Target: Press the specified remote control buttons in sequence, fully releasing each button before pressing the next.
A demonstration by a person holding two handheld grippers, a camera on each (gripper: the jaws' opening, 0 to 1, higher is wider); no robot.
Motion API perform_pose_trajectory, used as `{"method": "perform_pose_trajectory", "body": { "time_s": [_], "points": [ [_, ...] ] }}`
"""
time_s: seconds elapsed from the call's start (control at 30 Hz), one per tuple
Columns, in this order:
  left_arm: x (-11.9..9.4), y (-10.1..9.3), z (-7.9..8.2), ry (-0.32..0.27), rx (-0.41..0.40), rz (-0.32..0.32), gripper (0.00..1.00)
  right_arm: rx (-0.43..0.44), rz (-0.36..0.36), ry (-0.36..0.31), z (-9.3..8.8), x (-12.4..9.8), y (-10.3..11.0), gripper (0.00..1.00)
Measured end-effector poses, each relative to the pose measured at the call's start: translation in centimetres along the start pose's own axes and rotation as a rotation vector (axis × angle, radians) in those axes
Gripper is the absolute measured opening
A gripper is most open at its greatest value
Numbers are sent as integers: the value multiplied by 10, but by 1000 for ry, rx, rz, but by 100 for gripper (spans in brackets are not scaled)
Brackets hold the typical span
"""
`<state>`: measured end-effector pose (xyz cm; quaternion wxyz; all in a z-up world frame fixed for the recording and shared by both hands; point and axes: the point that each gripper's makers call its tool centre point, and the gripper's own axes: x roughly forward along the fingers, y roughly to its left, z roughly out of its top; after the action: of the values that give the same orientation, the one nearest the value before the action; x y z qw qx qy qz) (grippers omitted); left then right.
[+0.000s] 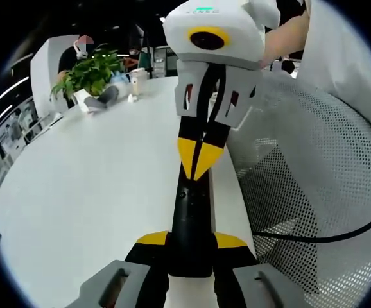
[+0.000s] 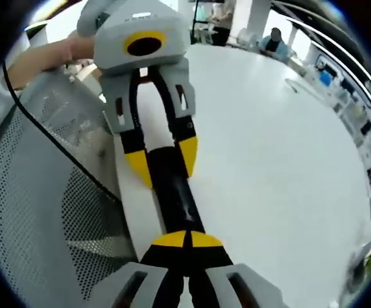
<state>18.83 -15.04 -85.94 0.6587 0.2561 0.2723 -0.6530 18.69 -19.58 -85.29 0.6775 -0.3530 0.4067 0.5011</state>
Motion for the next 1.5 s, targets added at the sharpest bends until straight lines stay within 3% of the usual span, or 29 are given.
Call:
{"method": "perform_pose_trajectory", "body": {
  "time_s": [0.2,0.87,0.93,1.0,1.13,1.23,1.5],
  "points": [
    [0,0,0,0,0,0,24,-24,6,-13,8,-1,-1,0],
    [0,0,0,-3,0,-1,24,-62,19,13,7,5,1,0],
    [0,0,0,-2,-1,0,24,-40,4,-7,6,4,1,0],
    [0,0,0,-2,-3,1,24,-76,-36,-51,7,3,2,0],
    [0,0,0,-1,-4,2,24,-137,-69,-45,6,1,8,0],
    [0,0,0,0,-4,2,24,-130,-29,-66,12,3,19,0],
    [0,0,0,-1,-3,1,24,-156,-21,-48,14,5,17,0]
  ]
}}
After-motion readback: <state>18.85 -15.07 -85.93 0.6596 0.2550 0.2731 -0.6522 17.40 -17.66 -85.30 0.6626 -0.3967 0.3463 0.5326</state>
